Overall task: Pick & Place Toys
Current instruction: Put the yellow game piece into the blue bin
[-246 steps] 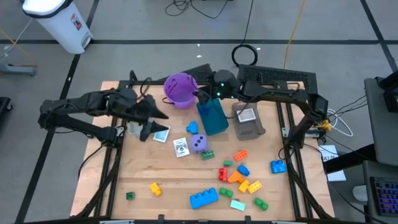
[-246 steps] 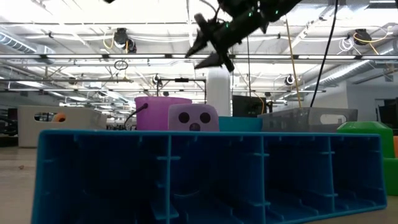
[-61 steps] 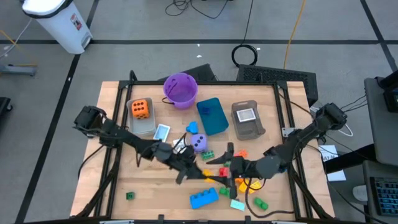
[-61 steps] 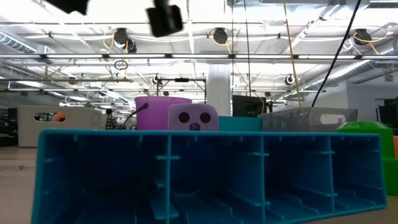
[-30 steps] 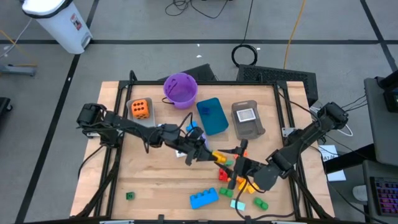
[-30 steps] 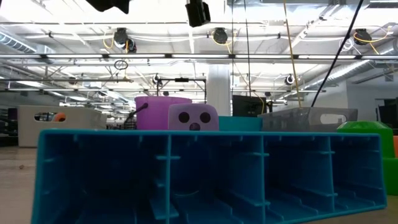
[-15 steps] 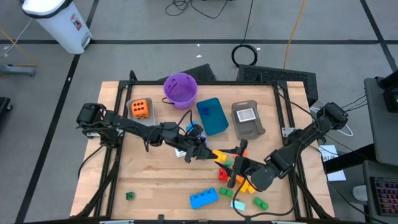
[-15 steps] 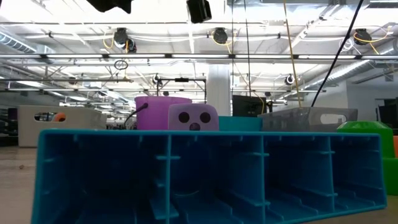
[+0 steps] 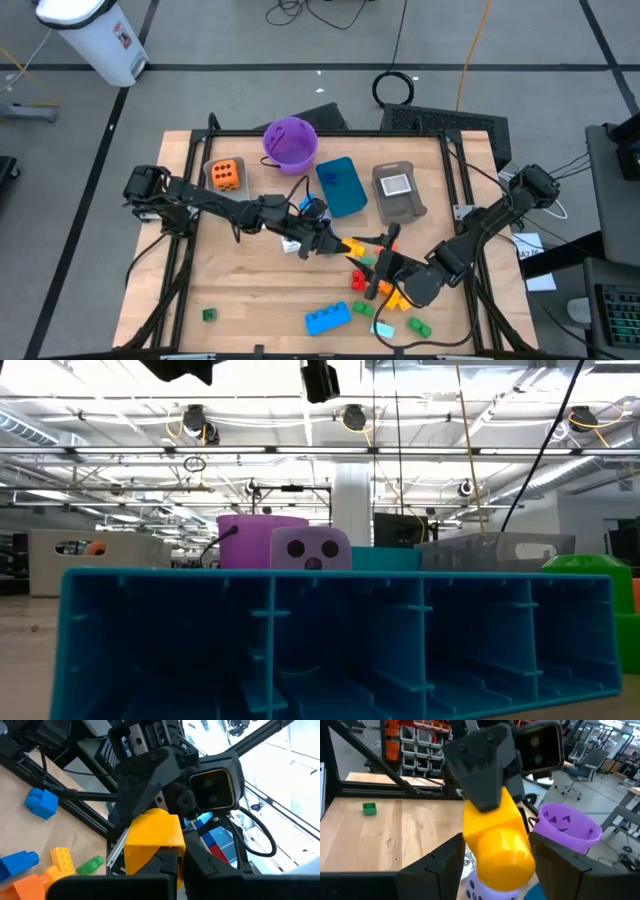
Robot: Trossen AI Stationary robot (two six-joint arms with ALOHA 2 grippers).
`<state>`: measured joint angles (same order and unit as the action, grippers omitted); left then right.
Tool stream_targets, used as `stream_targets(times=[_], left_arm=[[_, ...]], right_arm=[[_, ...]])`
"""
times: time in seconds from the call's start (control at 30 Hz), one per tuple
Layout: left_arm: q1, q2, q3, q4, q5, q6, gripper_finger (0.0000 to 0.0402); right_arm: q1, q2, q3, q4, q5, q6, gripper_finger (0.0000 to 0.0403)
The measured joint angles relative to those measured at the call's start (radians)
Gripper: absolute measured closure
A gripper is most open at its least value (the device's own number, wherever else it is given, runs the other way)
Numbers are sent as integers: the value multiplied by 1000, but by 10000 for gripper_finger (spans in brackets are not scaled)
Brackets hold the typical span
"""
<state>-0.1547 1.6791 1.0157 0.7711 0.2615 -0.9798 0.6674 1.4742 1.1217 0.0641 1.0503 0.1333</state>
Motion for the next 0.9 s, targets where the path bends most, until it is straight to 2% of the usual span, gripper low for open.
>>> stream_targets(times=[0.13, 0.3, 0.53, 0.73, 0.9], left_arm=[[0, 0, 0, -12, 1, -2, 372], [3, 1, 0, -13, 0, -2, 380], [5, 1, 0, -14, 3, -1, 391], [4, 1, 0, -11, 3, -3, 360], [4, 1, 0, -11, 3, -3, 370]], right_arm=[[0, 0, 0, 73, -1, -69, 193], [0, 0, 0, 135, -3, -153, 214], [0, 0, 0, 134, -6, -153, 261], [0, 0, 0, 132, -4, -153, 273], [0, 0, 0, 128, -3, -153, 282]])
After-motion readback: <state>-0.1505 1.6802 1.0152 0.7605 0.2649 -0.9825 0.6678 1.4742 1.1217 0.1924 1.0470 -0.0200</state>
